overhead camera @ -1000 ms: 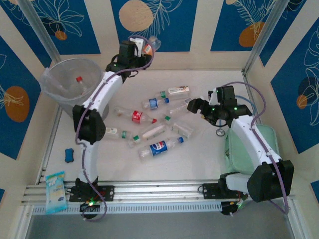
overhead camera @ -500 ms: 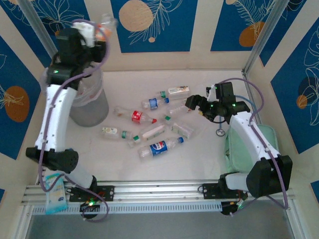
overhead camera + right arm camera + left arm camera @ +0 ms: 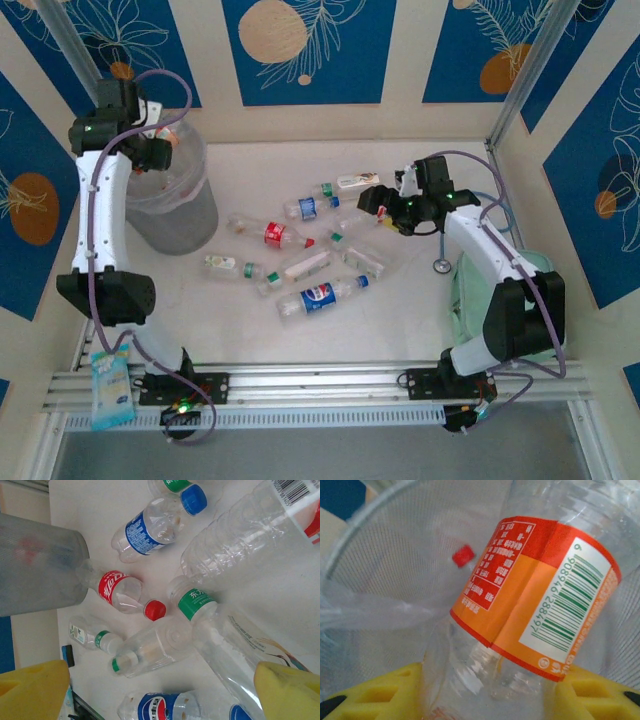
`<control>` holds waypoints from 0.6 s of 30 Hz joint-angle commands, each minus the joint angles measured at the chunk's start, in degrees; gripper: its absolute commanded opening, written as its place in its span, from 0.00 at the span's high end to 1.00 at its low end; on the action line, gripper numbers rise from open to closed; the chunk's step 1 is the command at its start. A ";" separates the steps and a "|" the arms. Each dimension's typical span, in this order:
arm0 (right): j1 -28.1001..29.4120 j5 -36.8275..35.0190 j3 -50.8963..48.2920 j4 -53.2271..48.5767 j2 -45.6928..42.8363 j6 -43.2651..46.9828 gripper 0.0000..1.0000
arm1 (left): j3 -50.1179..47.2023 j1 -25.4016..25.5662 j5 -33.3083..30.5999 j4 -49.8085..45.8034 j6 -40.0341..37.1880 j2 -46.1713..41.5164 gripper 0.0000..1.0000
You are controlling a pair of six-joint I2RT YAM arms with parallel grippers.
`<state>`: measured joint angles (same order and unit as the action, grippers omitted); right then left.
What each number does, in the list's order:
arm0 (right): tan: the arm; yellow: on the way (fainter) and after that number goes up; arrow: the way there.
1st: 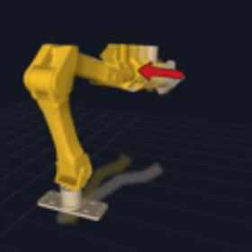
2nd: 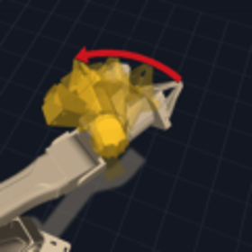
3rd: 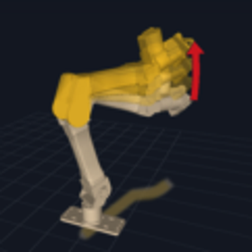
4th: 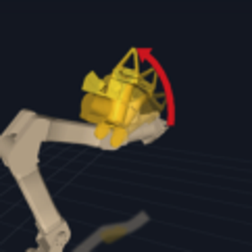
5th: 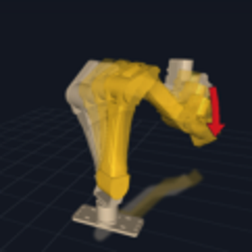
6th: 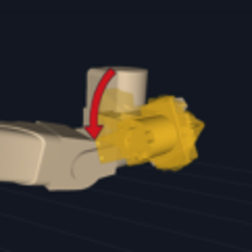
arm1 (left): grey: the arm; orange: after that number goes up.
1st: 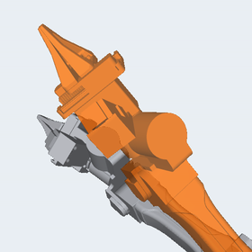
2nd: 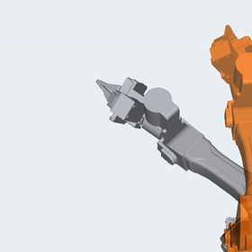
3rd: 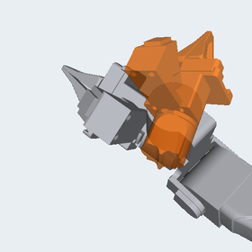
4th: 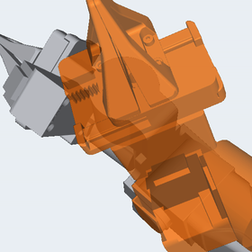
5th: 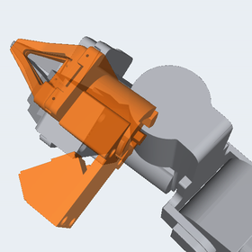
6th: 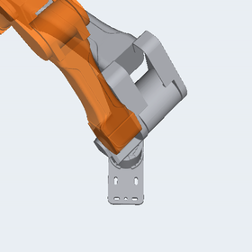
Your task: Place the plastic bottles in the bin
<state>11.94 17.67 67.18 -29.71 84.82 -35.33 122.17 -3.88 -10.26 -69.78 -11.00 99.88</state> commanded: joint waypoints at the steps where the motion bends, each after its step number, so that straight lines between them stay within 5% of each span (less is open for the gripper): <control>1: 0.18 2.21 1.62 0.43 1.17 1.21 0.05 | -2.46 -2.21 -1.44 -3.97 -2.00 -3.00 1.00; 18: 0.18 2.81 3.30 0.66 5.00 1.58 0.05 | -8.00 -2.17 7.88 -7.14 -4.06 3.66 1.00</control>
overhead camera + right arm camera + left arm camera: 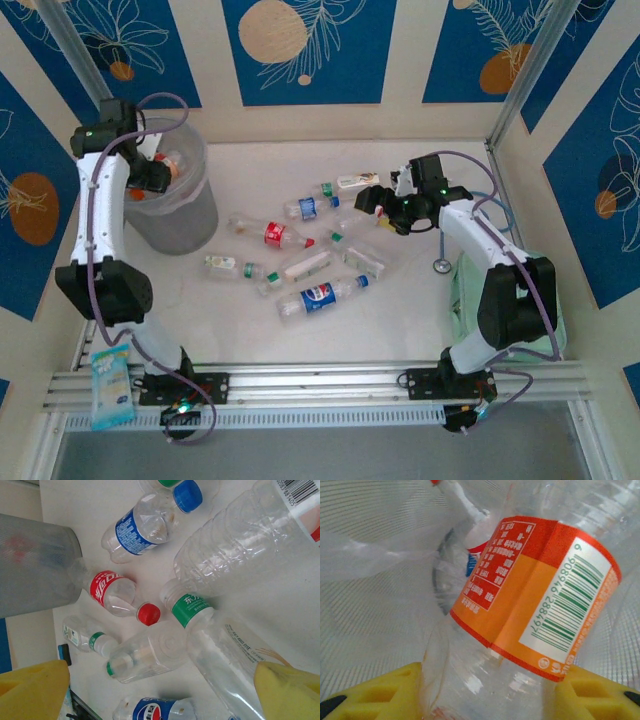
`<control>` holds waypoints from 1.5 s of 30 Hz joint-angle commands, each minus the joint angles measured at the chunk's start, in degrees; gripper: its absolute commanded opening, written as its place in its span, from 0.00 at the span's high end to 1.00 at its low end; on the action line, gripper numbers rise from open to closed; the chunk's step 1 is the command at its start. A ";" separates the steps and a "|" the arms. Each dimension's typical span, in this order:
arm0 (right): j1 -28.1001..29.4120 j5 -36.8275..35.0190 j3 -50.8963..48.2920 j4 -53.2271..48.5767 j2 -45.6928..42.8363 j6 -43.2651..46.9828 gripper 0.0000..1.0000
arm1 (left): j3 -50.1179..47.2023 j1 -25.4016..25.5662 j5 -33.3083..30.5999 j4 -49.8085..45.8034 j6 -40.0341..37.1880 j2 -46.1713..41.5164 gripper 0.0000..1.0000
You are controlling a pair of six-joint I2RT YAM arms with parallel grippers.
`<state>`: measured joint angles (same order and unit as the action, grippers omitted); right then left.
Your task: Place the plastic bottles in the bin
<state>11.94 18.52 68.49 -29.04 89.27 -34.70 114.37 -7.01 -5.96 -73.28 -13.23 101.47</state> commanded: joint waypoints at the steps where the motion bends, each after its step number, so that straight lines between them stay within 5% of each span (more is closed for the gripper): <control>1: 0.15 1.87 1.97 -0.08 0.63 0.84 0.05 | -0.41 1.64 3.58 -3.88 -2.13 2.68 1.00; 15: -0.70 -2.25 0.34 -0.94 -2.91 -1.45 0.05 | -6.36 7.09 16.89 8.15 4.54 4.39 1.00; 25: -1.45 -3.82 -1.14 -2.25 -6.08 -2.25 0.06 | 0.71 8.56 22.25 13.09 10.06 5.24 0.99; 30: -1.46 -5.35 -1.03 -3.14 -6.80 -2.96 0.05 | 3.49 8.59 15.30 7.38 6.75 5.94 0.68; 35: -3.03 -7.19 -0.44 -5.39 -7.30 -3.31 0.05 | 3.17 8.59 12.99 6.44 5.20 4.36 0.18; 39: -3.67 -7.27 -0.73 -5.74 -8.19 -3.78 0.05 | 4.69 8.59 13.63 6.47 5.15 3.27 0.04; 45: -3.64 -8.44 -1.20 -7.47 -8.28 -5.14 0.01 | 5.65 8.68 14.48 7.09 6.06 0.26 0.03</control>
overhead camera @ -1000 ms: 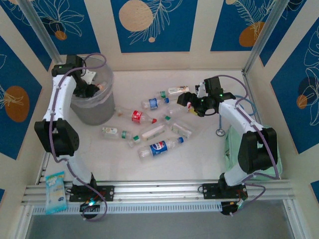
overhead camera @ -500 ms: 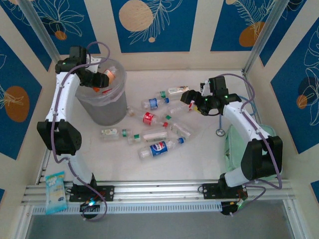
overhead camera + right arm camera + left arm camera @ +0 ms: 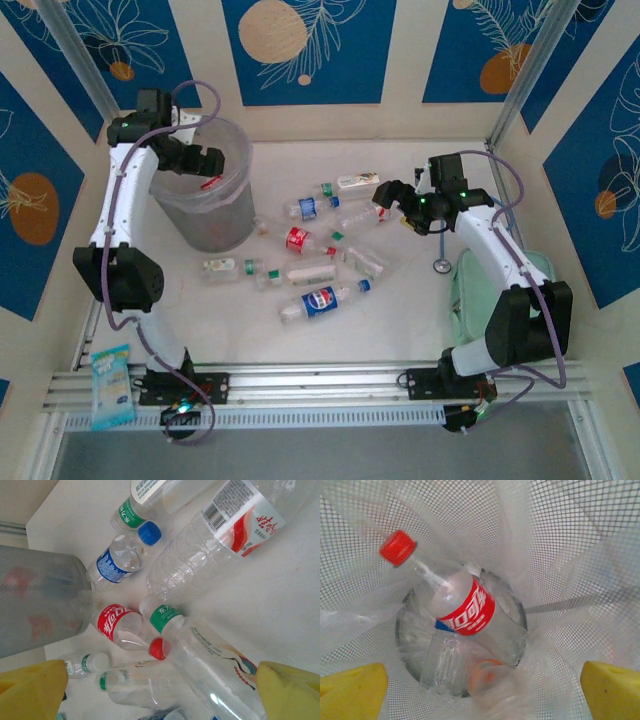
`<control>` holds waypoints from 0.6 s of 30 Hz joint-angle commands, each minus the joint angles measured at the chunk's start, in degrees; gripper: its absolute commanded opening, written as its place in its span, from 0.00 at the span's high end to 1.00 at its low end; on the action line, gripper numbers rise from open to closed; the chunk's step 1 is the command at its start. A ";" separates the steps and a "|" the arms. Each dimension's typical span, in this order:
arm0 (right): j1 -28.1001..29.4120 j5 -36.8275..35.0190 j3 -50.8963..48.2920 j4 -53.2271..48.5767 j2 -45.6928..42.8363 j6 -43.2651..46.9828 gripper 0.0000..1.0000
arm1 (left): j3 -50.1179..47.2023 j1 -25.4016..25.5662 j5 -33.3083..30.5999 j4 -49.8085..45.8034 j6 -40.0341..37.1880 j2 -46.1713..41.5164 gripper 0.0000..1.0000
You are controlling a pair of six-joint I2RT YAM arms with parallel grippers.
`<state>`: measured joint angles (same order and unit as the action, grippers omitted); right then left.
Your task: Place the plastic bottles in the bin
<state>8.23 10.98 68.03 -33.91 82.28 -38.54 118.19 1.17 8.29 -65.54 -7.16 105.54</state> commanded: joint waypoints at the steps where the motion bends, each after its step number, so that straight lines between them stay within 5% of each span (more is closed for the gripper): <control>1: 0.10 -1.43 -1.03 -2.86 -1.39 -1.96 0.00 | 1.57 0.54 0.15 -0.43 0.17 -4.61 0.03; 12: 2.88 -7.47 -4.49 -7.50 -4.13 2.86 0.01 | -6.57 4.10 -3.61 4.37 2.00 -16.96 0.05; 18: 2.76 -8.09 -3.23 -11.53 -5.89 2.01 0.01 | -20.29 8.09 0.29 12.66 7.72 -26.38 0.05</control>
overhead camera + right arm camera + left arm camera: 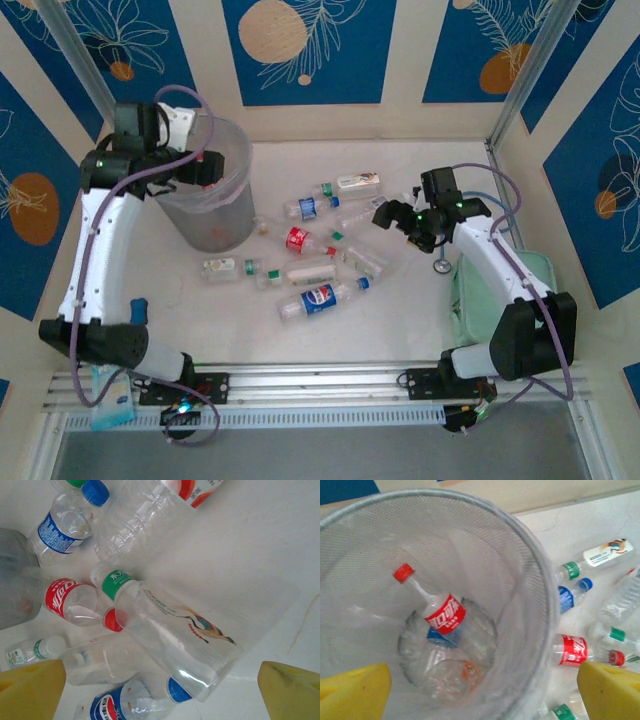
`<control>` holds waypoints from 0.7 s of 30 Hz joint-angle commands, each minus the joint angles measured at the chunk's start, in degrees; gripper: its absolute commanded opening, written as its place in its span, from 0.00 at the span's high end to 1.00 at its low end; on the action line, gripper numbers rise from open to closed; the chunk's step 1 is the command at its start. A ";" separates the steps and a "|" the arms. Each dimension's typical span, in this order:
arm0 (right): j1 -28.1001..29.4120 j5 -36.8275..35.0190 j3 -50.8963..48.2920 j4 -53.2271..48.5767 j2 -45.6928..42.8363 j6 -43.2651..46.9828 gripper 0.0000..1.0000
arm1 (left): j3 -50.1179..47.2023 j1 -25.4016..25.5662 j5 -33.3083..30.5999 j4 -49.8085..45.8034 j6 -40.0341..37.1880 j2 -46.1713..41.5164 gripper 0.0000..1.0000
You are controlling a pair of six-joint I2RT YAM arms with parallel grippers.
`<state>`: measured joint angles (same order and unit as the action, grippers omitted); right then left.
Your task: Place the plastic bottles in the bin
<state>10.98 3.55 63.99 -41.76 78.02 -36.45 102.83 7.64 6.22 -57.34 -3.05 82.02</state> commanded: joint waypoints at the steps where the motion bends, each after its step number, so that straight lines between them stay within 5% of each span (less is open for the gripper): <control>1: -0.04 0.40 0.57 -4.00 -1.77 -1.20 0.01 | -7.06 2.85 3.66 5.55 4.12 -4.10 0.05; 5: 1.15 2.95 -0.53 -6.82 -1.01 2.02 0.01 | -11.97 8.86 6.64 7.35 6.45 -6.92 0.05; 11: 6.62 -4.00 1.95 -13.02 4.29 9.05 0.15 | -18.21 15.92 3.82 10.20 11.56 -9.91 0.09; 17: 12.79 -10.37 7.04 -16.89 15.25 17.26 0.01 | -24.98 20.80 1.85 14.37 16.38 -12.65 0.10; 21: 14.66 -13.58 10.44 -17.71 22.80 18.71 0.01 | -27.77 21.36 4.74 17.23 20.16 -13.86 0.11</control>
<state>24.75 -6.09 72.38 -56.55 98.00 -21.19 76.20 28.62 9.47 -43.97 12.99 69.47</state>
